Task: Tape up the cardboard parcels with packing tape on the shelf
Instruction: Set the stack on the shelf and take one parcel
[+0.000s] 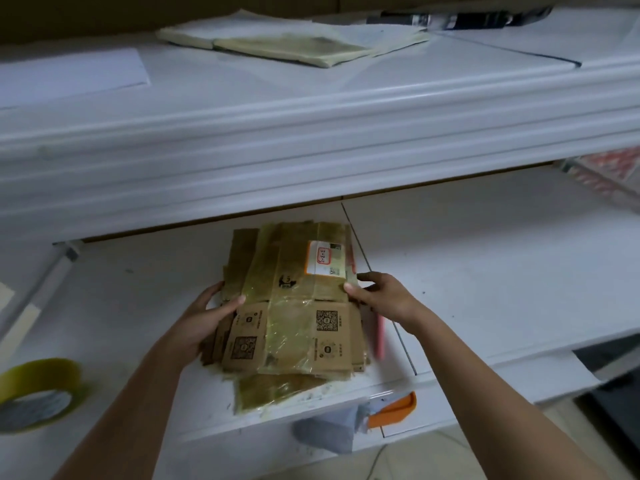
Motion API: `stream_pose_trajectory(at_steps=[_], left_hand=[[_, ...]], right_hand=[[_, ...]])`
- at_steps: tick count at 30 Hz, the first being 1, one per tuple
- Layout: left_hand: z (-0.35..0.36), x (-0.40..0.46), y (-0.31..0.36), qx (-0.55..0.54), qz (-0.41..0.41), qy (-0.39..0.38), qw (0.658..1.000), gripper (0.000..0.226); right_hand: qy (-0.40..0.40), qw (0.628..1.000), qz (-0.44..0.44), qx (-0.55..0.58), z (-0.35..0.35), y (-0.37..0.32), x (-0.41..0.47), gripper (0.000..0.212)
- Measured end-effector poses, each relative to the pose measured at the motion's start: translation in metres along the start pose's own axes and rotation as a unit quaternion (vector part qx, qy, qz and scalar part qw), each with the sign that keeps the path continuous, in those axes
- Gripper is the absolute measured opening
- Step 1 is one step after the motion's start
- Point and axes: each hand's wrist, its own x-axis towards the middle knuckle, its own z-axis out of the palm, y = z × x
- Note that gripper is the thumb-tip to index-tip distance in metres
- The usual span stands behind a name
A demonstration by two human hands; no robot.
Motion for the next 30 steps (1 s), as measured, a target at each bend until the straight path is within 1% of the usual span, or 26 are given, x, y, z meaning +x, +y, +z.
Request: stream_pose_trajectory(at_steps=[1,2,5,7,9,10,11,12,13,14,17,18,20,22,23,27,29,30], left_hand=[[-0.001,0.002,0.0,0.002,-0.002,-0.003,1.0,0.086],[-0.002,0.003,0.0,0.003,0.001,-0.004,1.0,0.087],[-0.003,0.003,0.0,-0.009,0.0,-0.018,1.0,0.084],[-0.006,0.006,0.0,-0.019,-0.022,-0.022,0.999,0.083],[-0.012,0.009,0.001,-0.009,-0.031,-0.046,0.998,0.084],[-0.013,0.009,0.003,0.005,-0.036,-0.059,0.998,0.08],[-0.013,0.007,0.007,0.025,-0.032,-0.061,0.997,0.069],[-0.014,0.005,0.009,0.037,-0.022,-0.056,0.998,0.055],[-0.015,0.003,0.012,0.038,-0.016,-0.039,0.998,0.05],[-0.019,0.005,0.013,0.037,-0.016,-0.019,0.999,0.053],[-0.03,0.007,0.012,0.029,-0.014,0.008,0.999,0.089],[-0.033,0.008,0.011,0.023,-0.012,0.012,1.0,0.095],[-0.034,0.004,0.011,0.024,-0.016,0.01,1.0,0.097],[-0.034,-0.002,0.012,0.026,-0.017,0.001,1.0,0.099],[-0.033,-0.003,0.011,0.026,-0.018,-0.002,1.0,0.101],[-0.032,-0.006,0.009,0.033,-0.018,-0.016,0.999,0.11],[-0.03,-0.009,0.011,0.019,-0.013,-0.03,0.999,0.107],[-0.029,-0.011,0.013,0.012,-0.014,-0.04,0.999,0.101]], right_hand=[[0.029,1.0,0.004,-0.007,-0.003,0.002,0.0,0.073],[0.056,0.998,0.005,-0.018,-0.006,0.004,-0.001,0.07],[0.134,0.987,0.028,-0.081,-0.017,0.015,-0.001,0.049],[0.16,0.976,0.057,-0.133,-0.022,0.026,-0.001,0.046],[0.164,0.964,0.087,-0.192,-0.019,0.034,-0.005,0.049],[0.17,0.956,0.103,-0.216,-0.017,0.038,-0.007,0.052],[0.176,0.95,0.118,-0.228,-0.014,0.04,-0.009,0.054],[0.18,0.947,0.128,-0.234,-0.012,0.042,-0.011,0.055],[0.183,0.945,0.138,-0.234,-0.009,0.042,-0.013,0.054],[0.182,0.943,0.149,-0.235,-0.007,0.042,-0.015,0.051],[0.175,0.942,0.165,-0.234,0.0,0.046,-0.016,0.038],[0.178,0.943,0.166,-0.228,0.0,0.046,-0.016,0.036],[0.2,0.944,0.16,-0.209,-0.003,0.046,-0.015,0.037],[0.226,0.942,0.15,-0.196,-0.009,0.042,-0.012,0.043],[0.222,0.942,0.147,-0.202,-0.012,0.039,-0.011,0.045],[0.16,0.933,0.17,-0.273,-0.006,0.034,-0.015,0.045],[0.17,0.927,0.166,-0.291,-0.001,0.038,-0.019,0.035],[0.178,0.925,0.164,-0.293,0.0,0.04,-0.019,0.029]])
